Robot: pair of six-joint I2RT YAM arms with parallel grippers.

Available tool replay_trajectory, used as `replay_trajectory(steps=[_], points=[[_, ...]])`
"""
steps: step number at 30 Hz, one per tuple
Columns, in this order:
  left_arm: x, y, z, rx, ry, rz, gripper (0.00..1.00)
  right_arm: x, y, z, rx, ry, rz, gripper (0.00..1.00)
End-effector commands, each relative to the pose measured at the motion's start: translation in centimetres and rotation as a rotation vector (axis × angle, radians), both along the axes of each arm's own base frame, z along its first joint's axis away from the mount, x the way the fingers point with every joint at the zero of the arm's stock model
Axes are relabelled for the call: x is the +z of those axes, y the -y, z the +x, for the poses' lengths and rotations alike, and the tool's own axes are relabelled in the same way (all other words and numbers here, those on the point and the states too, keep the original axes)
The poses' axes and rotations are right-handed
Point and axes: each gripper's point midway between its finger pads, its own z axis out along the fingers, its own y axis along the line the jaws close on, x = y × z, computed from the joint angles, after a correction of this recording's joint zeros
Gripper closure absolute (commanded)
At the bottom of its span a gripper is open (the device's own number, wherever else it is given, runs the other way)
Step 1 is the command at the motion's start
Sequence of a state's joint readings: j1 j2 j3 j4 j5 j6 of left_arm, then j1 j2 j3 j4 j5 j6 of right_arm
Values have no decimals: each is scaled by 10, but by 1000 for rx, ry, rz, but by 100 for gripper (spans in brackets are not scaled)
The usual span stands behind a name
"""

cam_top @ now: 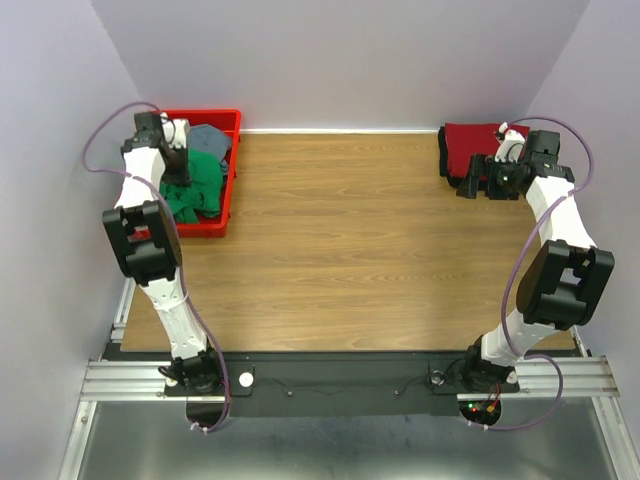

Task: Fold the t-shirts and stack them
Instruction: Grab the tshirt from the pile, then move the tshirt to the center of the board

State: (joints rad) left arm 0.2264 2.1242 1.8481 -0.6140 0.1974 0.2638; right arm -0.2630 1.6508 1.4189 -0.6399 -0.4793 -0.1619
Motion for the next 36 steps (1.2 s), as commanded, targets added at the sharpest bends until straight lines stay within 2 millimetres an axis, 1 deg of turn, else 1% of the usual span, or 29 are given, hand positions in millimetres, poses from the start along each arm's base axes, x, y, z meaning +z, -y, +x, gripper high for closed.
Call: replay_trajectory(steps=[1, 2, 4, 5, 6, 7, 8, 9, 10, 12, 17, 18, 19, 20, 21, 22, 23, 24, 25, 26, 27, 28, 29, 30, 31, 32, 33, 34, 36], points=[[154, 23, -3, -85, 303, -28, 100, 35, 1, 7, 14, 86, -20, 0], [171, 30, -4, -100, 333, -27, 100, 35, 1, 7, 15, 85, -19, 0], [188, 40, -9, -122, 343, -39, 100, 36, 0, 7, 19, 85, -16, 0], [207, 49, -7, -144, 380, -36, 100, 36, 0, 6, 21, 84, -16, 0], [211, 55, -11, -156, 374, -54, 100, 36, 0, 6, 23, 85, -16, 0], [224, 62, -10, -177, 402, -59, 100, 36, 0, 6, 23, 85, -16, 0], [229, 75, -11, -209, 409, -71, 100, 36, 0, 6, 23, 85, -16, 0], [235, 81, -11, -220, 423, -62, 100, 37, -1, 6, 23, 84, -14, 0], [237, 85, -11, -224, 427, -57, 100, 36, -1, 6, 22, 83, -12, 0], [233, 90, -9, -229, 422, -58, 100, 37, -1, 6, 23, 85, -9, 0], [210, 71, -1, -153, 379, -27, 100, 38, -2, 4, 27, 89, -10, 0], [210, 65, 1, -133, 390, -10, 100, 39, -2, 4, 26, 89, -8, 0], [203, 56, 1, -115, 376, -1, 100, 38, -3, 3, 29, 87, -5, 0], [201, 48, 1, -96, 376, 22, 100, 38, -4, 2, 32, 88, -4, 0], [195, 41, 2, -78, 367, 39, 100, 35, -5, 1, 34, 81, 1, 0], [193, 28, 1, -53, 364, 55, 100, 36, -5, 0, 35, 83, 1, 0], [190, 20, 1, -42, 358, 68, 100, 35, -6, -1, 35, 80, 4, 0], [183, 9, 1, -24, 342, 99, 100, 33, -6, -2, 36, 76, 4, 0], [179, 2, 0, -19, 332, 118, 100, 32, -6, -2, 37, 75, 4, 0], [170, -6, -1, -15, 309, 140, 100, 31, -6, -3, 38, 72, 6, 0], [163, -8, -2, -57, 288, 176, 100, 31, -6, -3, 36, 70, 7, 0], [144, -8, -6, -80, 244, 178, 100, 28, -7, -4, 39, 65, 9, 0], [132, -7, -9, -107, 220, 184, 98, 27, -8, -5, 41, 62, 12, 0], [109, -4, -13, -155, 186, 175, 96, 26, -8, -4, 41, 60, 13, 0], [109, -4, -13, -166, 185, 183, 94, 26, -8, -4, 41, 61, 13, 0], [85, 0, -21, -186, 136, 156, 92, 26, -7, -5, 40, 58, 12, 0], [76, 2, -23, -196, 122, 146, 90, 25, -7, -4, 38, 56, 11, 0], [61, 5, -29, -203, 88, 127, 85, 24, -6, -5, 36, 53, 7, 0], [50, 9, -31, -207, 74, 103, 76, 22, -6, -6, 37, 49, 5, 0]])
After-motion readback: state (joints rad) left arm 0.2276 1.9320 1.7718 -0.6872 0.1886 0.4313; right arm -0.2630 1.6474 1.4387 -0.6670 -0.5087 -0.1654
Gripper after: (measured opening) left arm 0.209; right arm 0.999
